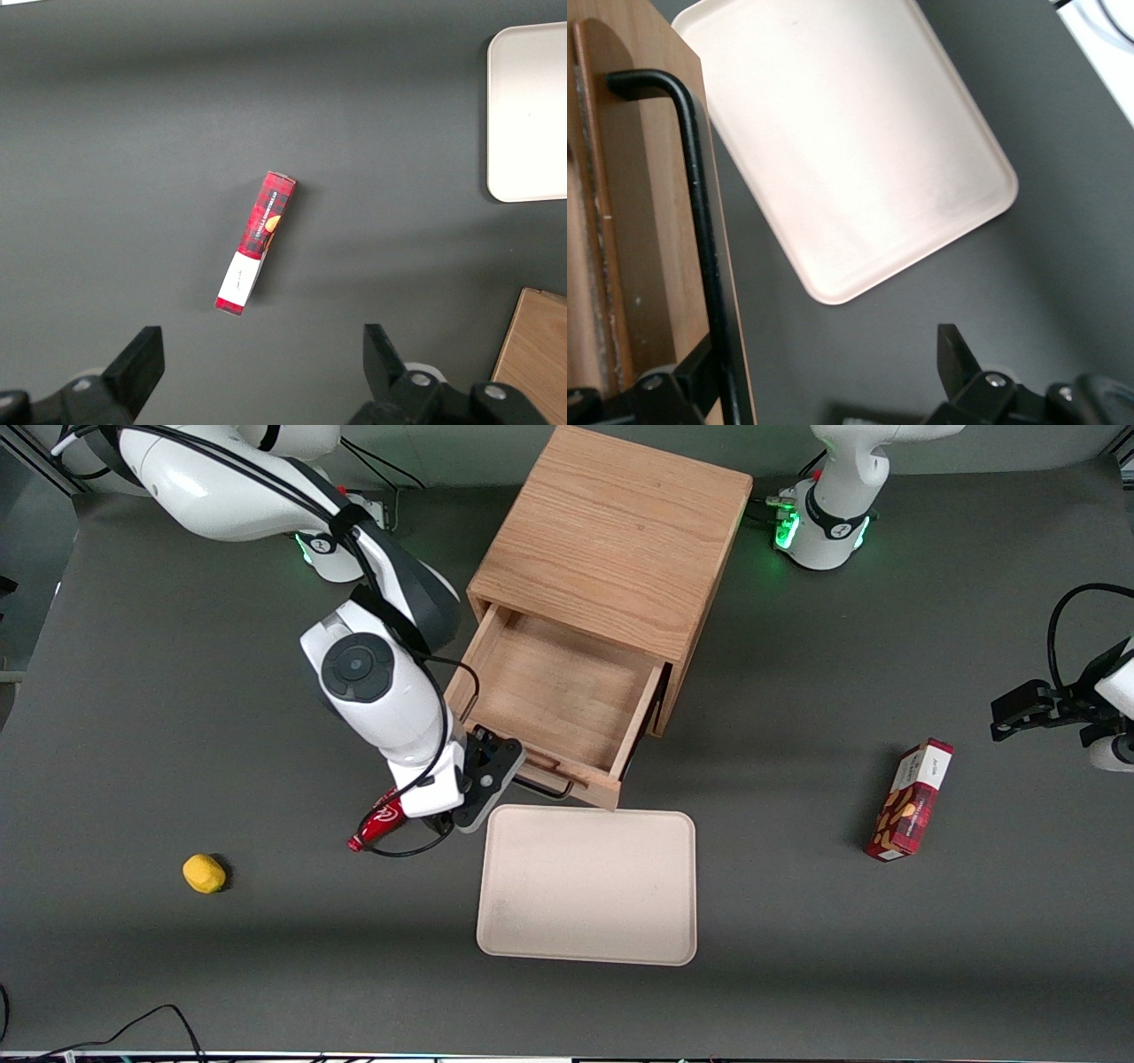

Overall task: Open upper drawer
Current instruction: 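Keep pulling the upper drawer further open with the right gripper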

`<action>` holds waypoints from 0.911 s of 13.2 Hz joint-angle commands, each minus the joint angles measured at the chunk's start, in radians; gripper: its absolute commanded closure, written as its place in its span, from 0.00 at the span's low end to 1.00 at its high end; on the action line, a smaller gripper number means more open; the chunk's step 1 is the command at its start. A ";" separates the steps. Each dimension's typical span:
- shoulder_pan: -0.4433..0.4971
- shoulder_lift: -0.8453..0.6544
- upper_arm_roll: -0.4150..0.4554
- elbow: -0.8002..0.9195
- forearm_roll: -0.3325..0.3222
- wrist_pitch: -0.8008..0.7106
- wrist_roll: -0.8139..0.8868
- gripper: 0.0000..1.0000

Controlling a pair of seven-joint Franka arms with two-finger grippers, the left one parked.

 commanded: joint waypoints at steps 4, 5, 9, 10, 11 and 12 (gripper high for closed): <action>0.034 0.076 -0.078 0.104 -0.002 0.062 -0.009 0.00; 0.034 0.079 -0.089 0.116 0.034 0.062 -0.018 0.00; 0.034 0.086 -0.114 0.133 0.108 0.062 -0.044 0.00; 0.034 0.086 -0.115 0.136 0.151 0.062 -0.044 0.00; 0.033 0.086 -0.118 0.138 0.187 0.062 -0.044 0.00; 0.034 0.084 -0.124 0.148 0.215 0.062 -0.042 0.00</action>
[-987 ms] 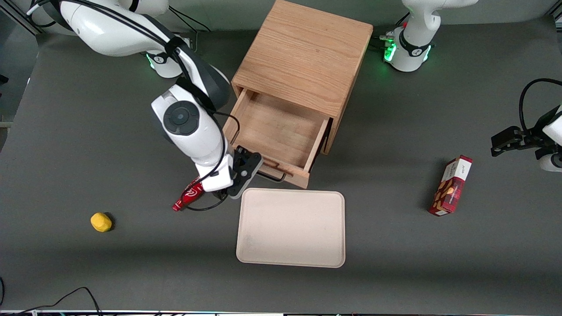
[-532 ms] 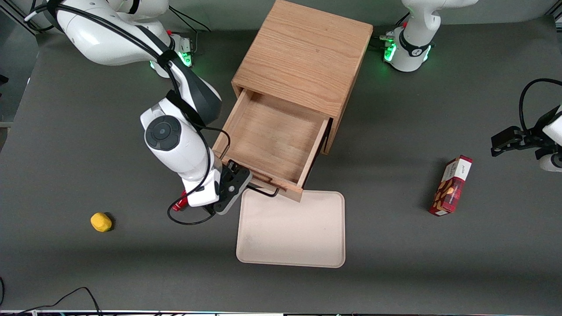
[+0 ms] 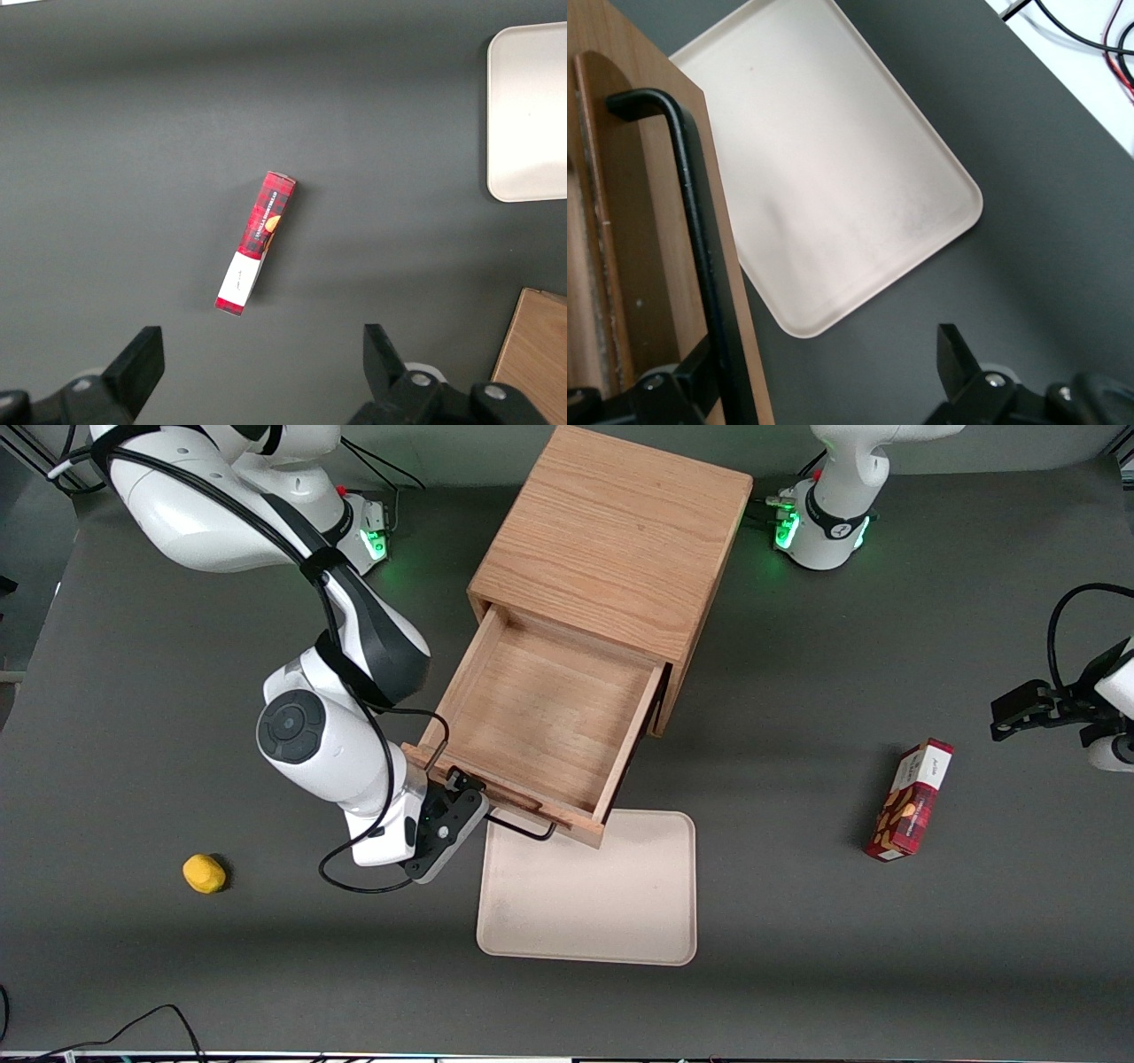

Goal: Open upper drawer

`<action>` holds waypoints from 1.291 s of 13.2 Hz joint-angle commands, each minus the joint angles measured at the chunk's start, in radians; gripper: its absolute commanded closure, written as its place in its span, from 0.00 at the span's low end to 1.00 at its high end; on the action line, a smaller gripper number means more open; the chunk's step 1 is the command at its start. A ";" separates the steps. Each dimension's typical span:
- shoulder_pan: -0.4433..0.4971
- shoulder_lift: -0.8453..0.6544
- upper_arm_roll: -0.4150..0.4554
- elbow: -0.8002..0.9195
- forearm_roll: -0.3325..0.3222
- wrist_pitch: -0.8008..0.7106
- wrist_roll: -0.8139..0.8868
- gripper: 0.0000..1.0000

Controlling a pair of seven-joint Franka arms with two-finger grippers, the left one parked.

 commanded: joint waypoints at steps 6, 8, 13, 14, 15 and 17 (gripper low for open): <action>0.013 -0.031 -0.035 0.066 0.183 0.012 0.009 0.00; 0.008 -0.056 -0.038 0.064 0.184 -0.014 0.014 0.00; -0.087 -0.279 -0.145 -0.011 0.149 -0.210 0.012 0.00; -0.096 -0.323 -0.156 -0.034 0.137 -0.264 0.026 0.00; -0.119 -0.384 -0.183 -0.081 0.134 -0.306 0.068 0.00; -0.160 -0.528 -0.210 -0.211 0.131 -0.353 0.193 0.00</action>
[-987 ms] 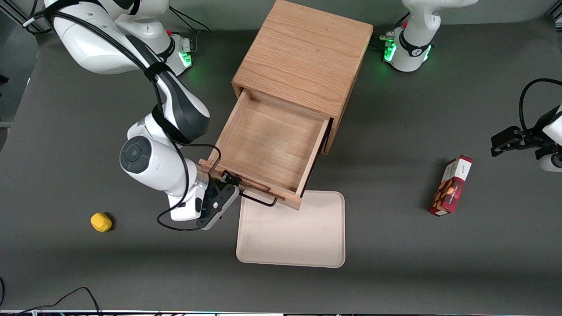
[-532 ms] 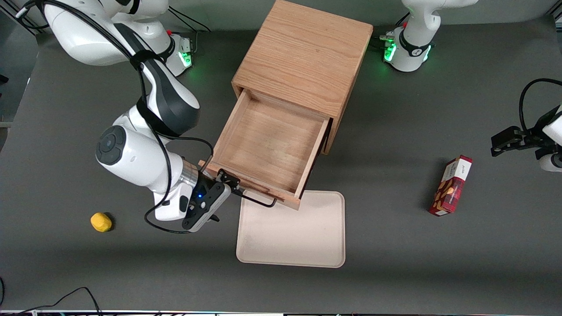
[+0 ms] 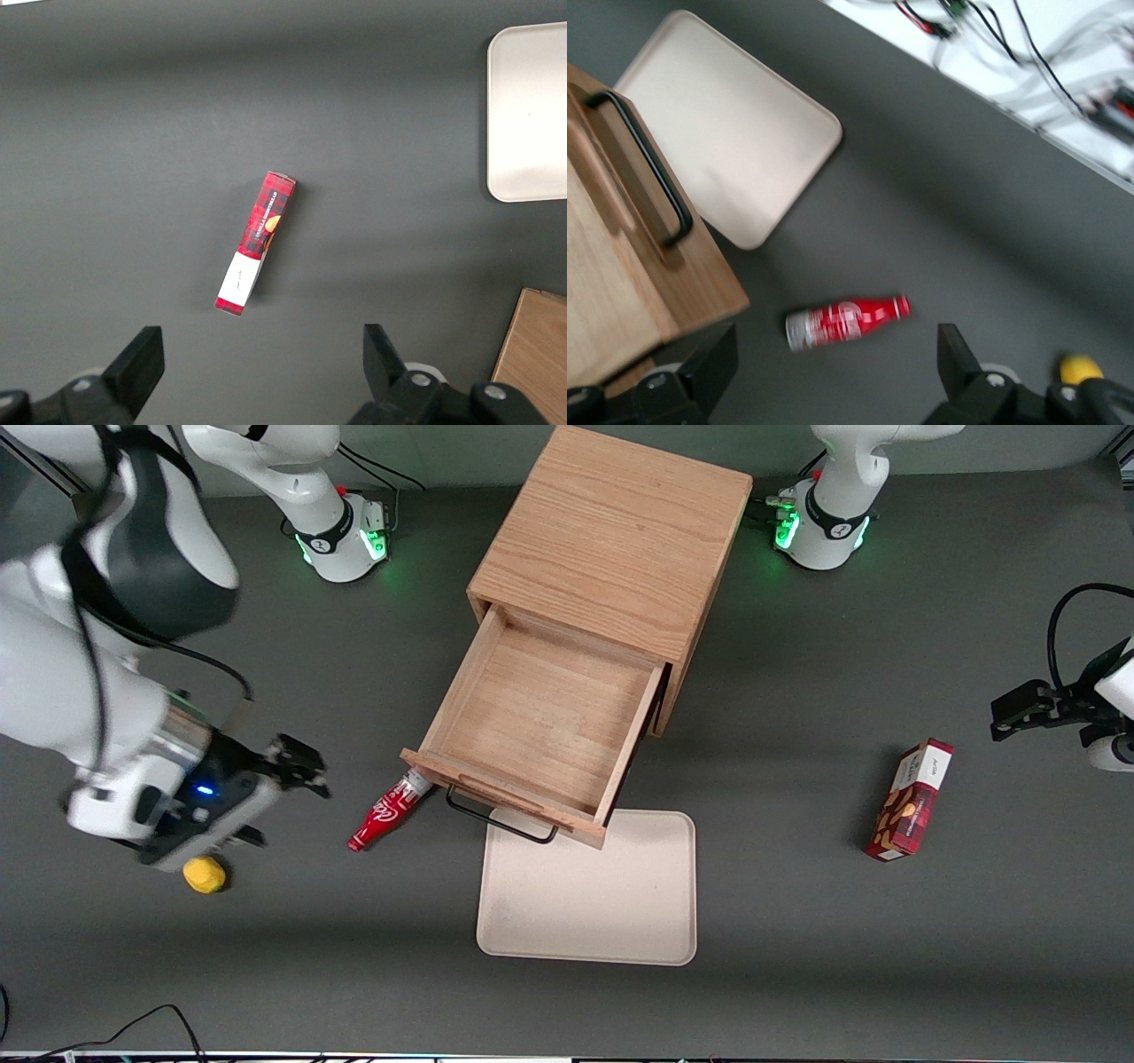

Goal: Open upper drawer

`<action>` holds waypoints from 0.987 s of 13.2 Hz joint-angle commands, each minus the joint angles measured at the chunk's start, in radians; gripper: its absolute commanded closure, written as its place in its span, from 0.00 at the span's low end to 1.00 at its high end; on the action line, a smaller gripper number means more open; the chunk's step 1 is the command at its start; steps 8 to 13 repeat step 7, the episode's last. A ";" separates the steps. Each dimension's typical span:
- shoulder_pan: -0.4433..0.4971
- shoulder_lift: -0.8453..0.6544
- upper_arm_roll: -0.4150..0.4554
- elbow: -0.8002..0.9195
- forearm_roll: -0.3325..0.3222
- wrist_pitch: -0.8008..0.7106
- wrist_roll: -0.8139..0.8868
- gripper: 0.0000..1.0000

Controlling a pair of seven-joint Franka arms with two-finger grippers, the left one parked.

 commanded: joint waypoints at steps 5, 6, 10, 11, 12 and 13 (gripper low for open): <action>-0.044 -0.371 -0.106 -0.360 -0.019 -0.086 0.345 0.00; -0.044 -0.381 -0.118 -0.360 -0.019 -0.088 0.350 0.00; -0.044 -0.382 -0.132 -0.360 -0.020 -0.088 0.350 0.00; -0.044 -0.382 -0.132 -0.360 -0.020 -0.088 0.350 0.00; -0.044 -0.382 -0.132 -0.360 -0.020 -0.088 0.350 0.00; -0.044 -0.382 -0.132 -0.360 -0.020 -0.088 0.350 0.00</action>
